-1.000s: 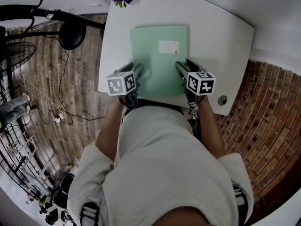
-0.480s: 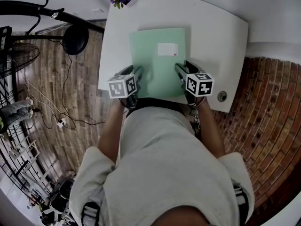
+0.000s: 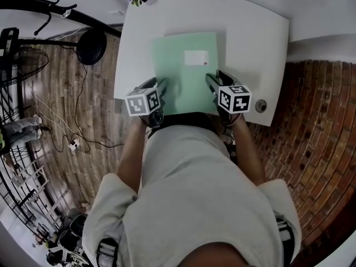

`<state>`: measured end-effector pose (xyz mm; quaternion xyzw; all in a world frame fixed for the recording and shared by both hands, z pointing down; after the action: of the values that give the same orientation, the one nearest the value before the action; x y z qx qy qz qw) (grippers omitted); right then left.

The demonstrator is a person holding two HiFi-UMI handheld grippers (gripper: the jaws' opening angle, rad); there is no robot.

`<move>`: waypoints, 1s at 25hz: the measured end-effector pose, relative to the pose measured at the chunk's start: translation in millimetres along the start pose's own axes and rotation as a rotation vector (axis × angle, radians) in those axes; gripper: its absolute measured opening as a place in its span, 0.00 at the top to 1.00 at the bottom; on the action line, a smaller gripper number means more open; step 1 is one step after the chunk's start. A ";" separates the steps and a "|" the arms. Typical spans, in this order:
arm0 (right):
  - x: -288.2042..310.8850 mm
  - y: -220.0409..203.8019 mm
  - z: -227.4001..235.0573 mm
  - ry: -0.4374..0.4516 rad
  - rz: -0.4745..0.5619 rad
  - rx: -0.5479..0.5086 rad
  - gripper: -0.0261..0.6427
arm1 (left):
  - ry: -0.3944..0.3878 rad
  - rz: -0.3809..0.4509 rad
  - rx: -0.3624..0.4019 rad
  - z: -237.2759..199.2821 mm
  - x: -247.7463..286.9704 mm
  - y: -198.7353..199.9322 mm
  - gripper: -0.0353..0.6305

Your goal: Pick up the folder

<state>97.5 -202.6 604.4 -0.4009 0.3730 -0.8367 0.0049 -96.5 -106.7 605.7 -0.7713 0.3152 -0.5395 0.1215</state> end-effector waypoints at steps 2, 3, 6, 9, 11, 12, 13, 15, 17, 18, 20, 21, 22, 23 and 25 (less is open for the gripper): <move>-5.0 -4.4 -0.3 -0.001 0.008 -0.001 0.64 | 0.004 0.002 0.008 4.1 -3.2 -3.5 0.65; -7.8 -6.8 -0.8 0.000 0.012 0.001 0.64 | 0.005 0.002 0.011 6.1 -5.4 -5.3 0.65; -14.1 -10.6 -2.6 0.003 0.032 0.007 0.64 | 0.007 0.005 0.017 10.3 -11.5 -8.4 0.65; -16.6 -12.1 -4.1 0.008 0.048 0.014 0.64 | 0.026 0.004 0.033 10.5 -15.5 -10.8 0.65; -18.3 -13.4 -5.4 0.010 0.055 0.017 0.64 | 0.029 0.009 0.046 10.7 -17.2 -11.6 0.65; -19.1 -13.8 -6.4 0.009 0.058 0.017 0.64 | 0.026 0.013 0.050 11.3 -18.1 -11.6 0.65; -19.9 -14.1 -7.5 0.008 0.060 0.016 0.64 | 0.023 0.016 0.053 11.7 -19.2 -11.7 0.65; -21.6 -13.9 -9.4 0.003 0.065 0.012 0.64 | 0.015 0.021 0.055 12.2 -21.1 -12.1 0.65; -23.9 -13.5 -11.0 -0.003 0.070 0.006 0.64 | 0.005 0.025 0.052 12.5 -22.6 -13.4 0.65; -25.1 -13.7 -11.9 -0.007 0.072 0.004 0.64 | 0.001 0.027 0.052 12.5 -23.3 -14.2 0.65; -28.0 -15.0 -15.1 -0.017 0.077 0.002 0.64 | -0.010 0.028 0.057 11.9 -25.0 -15.8 0.65; -29.7 -15.9 -17.5 -0.022 0.080 0.001 0.64 | -0.015 0.028 0.061 11.2 -26.3 -16.4 0.65; -31.5 -16.9 -20.5 -0.027 0.085 0.001 0.64 | -0.021 0.028 0.065 10.3 -28.2 -16.9 0.65; -33.2 -17.5 -24.1 -0.031 0.090 0.001 0.64 | -0.027 0.029 0.070 9.0 -30.4 -17.1 0.65; -35.4 -17.9 -30.9 -0.043 0.102 -0.002 0.64 | -0.039 0.031 0.083 5.7 -34.7 -16.2 0.65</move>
<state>105.8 -159.6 579.7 -0.3992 0.3937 -0.8262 0.0551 -93.2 -73.7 585.8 -0.7710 0.3021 -0.5349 0.1677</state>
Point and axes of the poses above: the fingertips, and each gripper's own axes: x forward along the fingers, z to its right, y out of its top, the point moved 2 cm from there along -x, backward along the fingers, and after that the axes turned 2 degrees about x, right-handed, at the moved point
